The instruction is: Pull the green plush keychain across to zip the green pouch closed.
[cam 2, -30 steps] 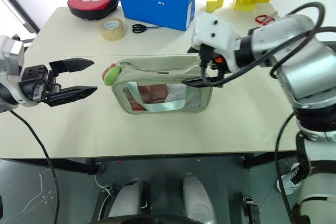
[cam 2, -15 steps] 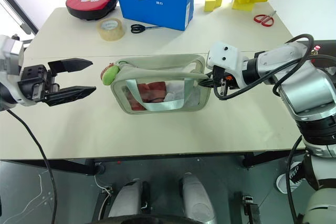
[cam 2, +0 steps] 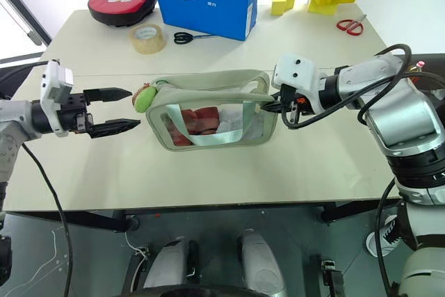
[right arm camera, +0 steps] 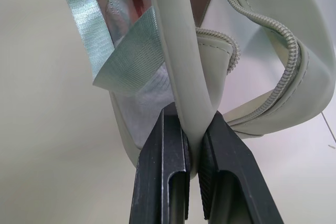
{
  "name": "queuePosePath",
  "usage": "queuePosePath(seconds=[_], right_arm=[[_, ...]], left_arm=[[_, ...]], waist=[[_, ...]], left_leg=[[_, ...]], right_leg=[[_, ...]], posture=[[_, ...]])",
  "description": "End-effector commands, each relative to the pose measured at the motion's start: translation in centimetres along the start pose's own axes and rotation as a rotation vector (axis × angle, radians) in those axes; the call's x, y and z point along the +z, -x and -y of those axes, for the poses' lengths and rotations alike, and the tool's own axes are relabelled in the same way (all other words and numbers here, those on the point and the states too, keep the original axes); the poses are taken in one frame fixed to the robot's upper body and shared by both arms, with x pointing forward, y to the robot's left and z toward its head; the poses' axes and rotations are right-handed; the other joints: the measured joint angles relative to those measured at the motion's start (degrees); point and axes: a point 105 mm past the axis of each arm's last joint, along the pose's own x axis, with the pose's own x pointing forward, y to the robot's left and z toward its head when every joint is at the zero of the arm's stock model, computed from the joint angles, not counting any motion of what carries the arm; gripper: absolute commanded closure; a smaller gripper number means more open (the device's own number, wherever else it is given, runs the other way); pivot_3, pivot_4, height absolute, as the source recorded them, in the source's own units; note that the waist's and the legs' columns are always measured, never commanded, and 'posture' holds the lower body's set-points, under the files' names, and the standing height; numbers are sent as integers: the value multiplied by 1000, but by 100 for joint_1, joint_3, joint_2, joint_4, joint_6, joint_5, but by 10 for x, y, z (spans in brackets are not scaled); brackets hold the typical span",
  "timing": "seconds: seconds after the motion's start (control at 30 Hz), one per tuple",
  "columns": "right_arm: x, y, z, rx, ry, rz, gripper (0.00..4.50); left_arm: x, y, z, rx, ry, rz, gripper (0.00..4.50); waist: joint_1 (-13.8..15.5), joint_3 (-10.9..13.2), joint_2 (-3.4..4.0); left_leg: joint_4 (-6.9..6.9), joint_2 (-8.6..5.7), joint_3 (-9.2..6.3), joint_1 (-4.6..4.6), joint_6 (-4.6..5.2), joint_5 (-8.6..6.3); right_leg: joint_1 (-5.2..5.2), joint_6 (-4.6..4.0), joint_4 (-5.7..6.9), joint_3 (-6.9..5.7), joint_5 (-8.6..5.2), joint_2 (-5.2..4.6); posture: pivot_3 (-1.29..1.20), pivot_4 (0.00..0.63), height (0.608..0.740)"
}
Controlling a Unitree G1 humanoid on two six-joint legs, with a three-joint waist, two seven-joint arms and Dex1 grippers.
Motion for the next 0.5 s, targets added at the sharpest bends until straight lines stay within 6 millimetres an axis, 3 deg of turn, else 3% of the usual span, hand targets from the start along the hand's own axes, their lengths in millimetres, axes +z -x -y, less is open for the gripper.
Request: queuePosePath(seconds=[0.03,0.27,0.4,0.5], right_arm=[[13,9,5,-36,38,29,4500],[16,11,5,-39,30,34,4500],[14,9,5,-38,24,31,4500],[13,7,3,-30,24,31,4500]], left_arm=[[9,-3,-1,-6,-34,24,789],[6,-8,3,-49,-31,2,4358],[9,-6,1,-39,-70,-16,4438],[26,-4,2,-67,-95,12,4438]], waist=[[-4,0,0],[-2,0,0],[1,0,0],[0,0,0]], left_leg=[[0,0,0,0,0,0],[0,1,-5,0,0,0],[2,1,-5,0,0,0],[2,1,-5,-1,0,0]], right_leg=[[0,0,0,0,0,0],[0,0,1,0,0,-1],[1,0,1,0,0,-1],[1,0,1,0,0,-1]], posture=[[0,150,737],[0,150,737],[0,150,737],[0,150,737]])
